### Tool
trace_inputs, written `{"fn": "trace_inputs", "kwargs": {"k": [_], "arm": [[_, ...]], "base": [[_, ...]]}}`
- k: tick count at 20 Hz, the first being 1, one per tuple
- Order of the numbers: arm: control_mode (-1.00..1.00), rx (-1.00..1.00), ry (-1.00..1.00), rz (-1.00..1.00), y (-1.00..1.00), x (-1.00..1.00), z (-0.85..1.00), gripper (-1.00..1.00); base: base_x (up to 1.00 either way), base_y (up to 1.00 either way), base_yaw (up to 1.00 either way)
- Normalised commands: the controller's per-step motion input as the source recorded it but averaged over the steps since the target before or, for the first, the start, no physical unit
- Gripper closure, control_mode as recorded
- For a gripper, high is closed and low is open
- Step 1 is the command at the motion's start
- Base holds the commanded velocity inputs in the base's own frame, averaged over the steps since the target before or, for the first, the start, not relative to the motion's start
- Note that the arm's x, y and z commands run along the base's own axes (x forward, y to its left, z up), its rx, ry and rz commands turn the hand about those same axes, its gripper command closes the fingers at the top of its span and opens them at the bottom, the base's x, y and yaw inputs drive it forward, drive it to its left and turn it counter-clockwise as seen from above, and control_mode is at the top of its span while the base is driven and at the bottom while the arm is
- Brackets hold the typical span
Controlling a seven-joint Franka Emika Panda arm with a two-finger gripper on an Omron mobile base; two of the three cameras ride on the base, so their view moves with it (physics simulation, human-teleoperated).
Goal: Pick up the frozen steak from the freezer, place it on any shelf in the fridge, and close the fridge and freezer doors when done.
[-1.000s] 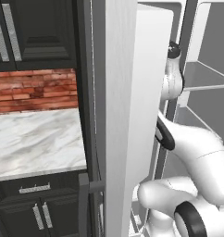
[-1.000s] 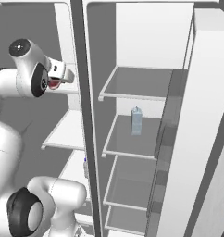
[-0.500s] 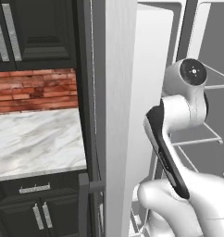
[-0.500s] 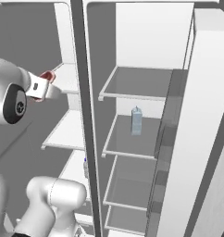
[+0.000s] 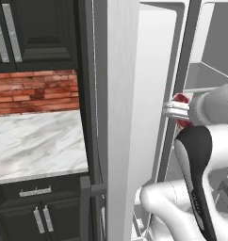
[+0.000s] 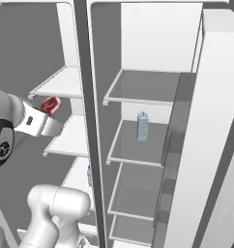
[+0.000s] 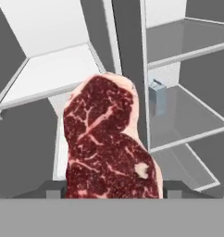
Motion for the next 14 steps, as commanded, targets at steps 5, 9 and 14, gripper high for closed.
{"fn": "trace_inputs", "kwargs": {"k": [5, 9, 14], "arm": [[-1.00, 0.05, 0.03, -0.13, -1.00, -0.83, 0.00, 1.00], [-1.00, 0.00, 0.03, -0.16, -1.00, 0.45, 0.00, 1.00], [-1.00, 0.00, 0.09, -0.15, -1.00, 1.00, 0.14, 1.00]], "base": [[0.00, 0.00, 0.00], [0.00, 0.00, 0.00], [0.00, 0.00, 0.00]]}}
